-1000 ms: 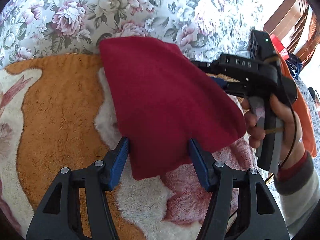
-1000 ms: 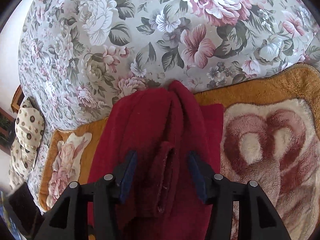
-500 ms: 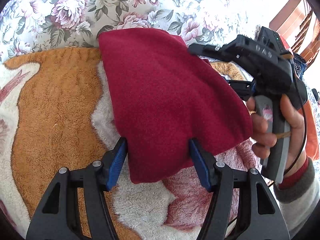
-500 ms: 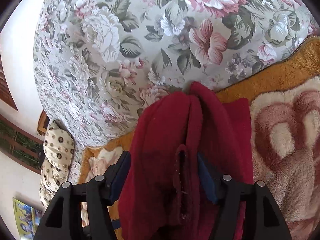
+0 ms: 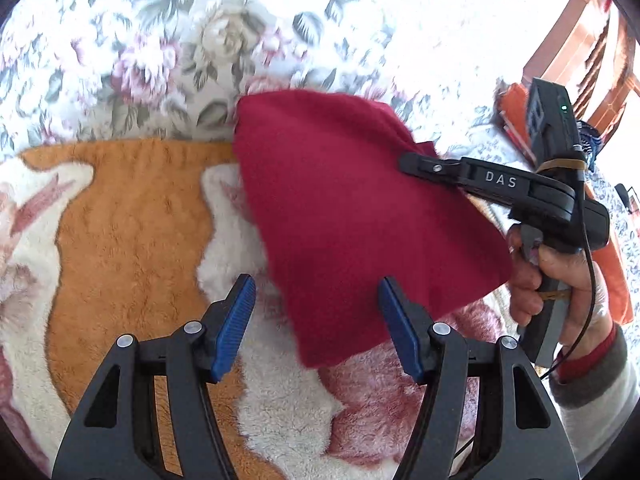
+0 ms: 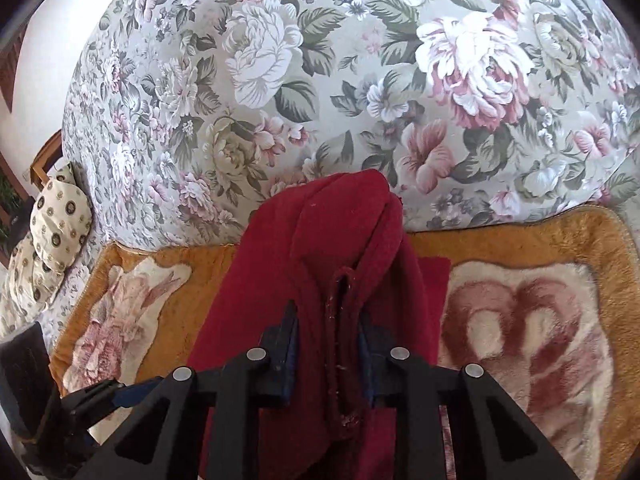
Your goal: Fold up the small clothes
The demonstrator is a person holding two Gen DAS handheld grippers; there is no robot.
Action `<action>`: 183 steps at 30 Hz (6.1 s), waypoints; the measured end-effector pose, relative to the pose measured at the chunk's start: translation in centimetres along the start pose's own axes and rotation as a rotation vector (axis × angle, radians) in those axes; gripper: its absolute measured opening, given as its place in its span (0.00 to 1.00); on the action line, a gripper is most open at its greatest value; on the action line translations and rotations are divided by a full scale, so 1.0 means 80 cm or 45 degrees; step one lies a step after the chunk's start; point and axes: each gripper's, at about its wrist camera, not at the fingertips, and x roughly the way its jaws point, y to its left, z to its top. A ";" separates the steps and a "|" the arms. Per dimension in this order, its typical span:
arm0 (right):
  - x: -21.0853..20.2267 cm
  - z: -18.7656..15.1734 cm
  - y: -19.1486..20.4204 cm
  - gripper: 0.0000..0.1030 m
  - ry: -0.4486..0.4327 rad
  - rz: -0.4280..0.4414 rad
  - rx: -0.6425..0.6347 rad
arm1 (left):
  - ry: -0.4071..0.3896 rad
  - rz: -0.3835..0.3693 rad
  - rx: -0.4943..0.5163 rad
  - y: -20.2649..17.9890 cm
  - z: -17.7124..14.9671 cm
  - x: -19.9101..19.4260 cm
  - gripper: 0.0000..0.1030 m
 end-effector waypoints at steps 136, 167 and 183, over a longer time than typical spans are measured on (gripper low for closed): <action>-0.145 -0.196 0.157 0.35 -0.120 -0.241 -0.088 | -0.259 0.687 -0.058 -0.028 -0.114 -0.134 0.77; -0.149 -0.205 0.157 0.44 -0.176 -0.286 -0.039 | -0.308 0.807 0.030 -0.027 -0.115 -0.149 0.77; -0.150 -0.205 0.158 0.44 -0.186 -0.279 -0.026 | -0.300 0.766 0.070 -0.033 -0.115 -0.146 0.77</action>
